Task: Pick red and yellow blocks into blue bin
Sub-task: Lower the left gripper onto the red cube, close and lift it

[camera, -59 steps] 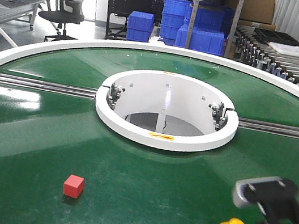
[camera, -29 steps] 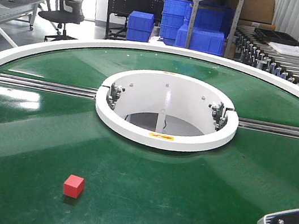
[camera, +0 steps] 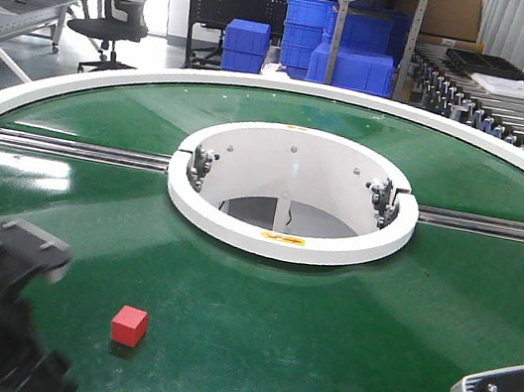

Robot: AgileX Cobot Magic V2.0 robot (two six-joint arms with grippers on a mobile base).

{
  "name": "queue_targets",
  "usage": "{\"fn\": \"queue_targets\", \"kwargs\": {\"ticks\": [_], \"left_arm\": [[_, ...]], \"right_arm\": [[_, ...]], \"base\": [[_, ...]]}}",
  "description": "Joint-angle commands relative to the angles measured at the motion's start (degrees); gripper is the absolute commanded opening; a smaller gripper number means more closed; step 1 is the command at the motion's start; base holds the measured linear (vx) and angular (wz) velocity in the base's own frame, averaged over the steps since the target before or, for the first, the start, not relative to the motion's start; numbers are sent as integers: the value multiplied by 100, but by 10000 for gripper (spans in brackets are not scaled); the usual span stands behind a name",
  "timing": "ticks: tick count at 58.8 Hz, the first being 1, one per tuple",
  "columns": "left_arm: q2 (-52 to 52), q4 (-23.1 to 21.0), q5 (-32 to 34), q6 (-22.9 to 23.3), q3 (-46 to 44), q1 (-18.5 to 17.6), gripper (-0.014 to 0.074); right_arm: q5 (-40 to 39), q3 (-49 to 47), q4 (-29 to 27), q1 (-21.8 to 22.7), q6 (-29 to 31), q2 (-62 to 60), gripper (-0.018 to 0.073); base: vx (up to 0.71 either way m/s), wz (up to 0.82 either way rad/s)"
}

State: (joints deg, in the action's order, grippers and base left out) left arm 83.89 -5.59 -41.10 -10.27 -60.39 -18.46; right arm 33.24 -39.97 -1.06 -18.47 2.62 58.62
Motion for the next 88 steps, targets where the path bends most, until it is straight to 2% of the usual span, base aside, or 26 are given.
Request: {"fn": "queue_targets", "kwargs": {"ticks": [1, 7, 14, 23, 33, 42, 56, 67, 88], "left_arm": [[513, 470, 302, 414, -778, -32, 614], [1155, 787, 251, 813, -1419, -15, 614], [1830, 787, 101, 939, -2192, -14, 614], [2614, 670, -106, 944, -3105, 20, 614], [3357, 303, -441, 921, -4003, 213, 614], [3856, 50, -439, 893, -4548, 284, 614], [4236, 31, 13, 893, -4697, 284, 606], [4321, 31, 116, 893, -4697, 284, 589], [4232, 31, 39, 893, -4697, 284, 373]], "right_arm": [[-357, -165, 39, 3, 42, -93, 231], [-357, -165, 39, 3, 42, -93, 231], [-357, -165, 39, 3, 42, -93, 231], [-357, -165, 39, 3, 42, -93, 231], [-357, -165, 39, 3, 42, -93, 231], [-357, -165, 39, 3, 42, -93, 231], [-357, -165, 39, 3, 42, -93, 231], [-357, -165, 39, 3, 42, -93, 231], [-357, -165, 39, 3, 42, -93, 231]], "base": [[0, 0], [0, 0], [0, 0], [0, 0], [0, 0], [0, 0], [0, 0], [0, 0], [0, 0]]}}
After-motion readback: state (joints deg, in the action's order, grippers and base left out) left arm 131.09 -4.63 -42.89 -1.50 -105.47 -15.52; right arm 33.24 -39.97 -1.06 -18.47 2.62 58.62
